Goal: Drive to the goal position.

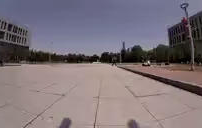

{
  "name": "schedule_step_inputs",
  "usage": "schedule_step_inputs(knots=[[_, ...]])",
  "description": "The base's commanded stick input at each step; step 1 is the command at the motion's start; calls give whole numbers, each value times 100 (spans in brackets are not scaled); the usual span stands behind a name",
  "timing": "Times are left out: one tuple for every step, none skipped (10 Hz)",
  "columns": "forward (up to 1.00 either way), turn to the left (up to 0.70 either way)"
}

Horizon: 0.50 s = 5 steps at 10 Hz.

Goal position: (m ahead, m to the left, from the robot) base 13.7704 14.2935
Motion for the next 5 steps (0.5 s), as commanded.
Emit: schedule_step_inputs(knots=[[100,0],[100,0],[100,0],[100,0],[100,0]])
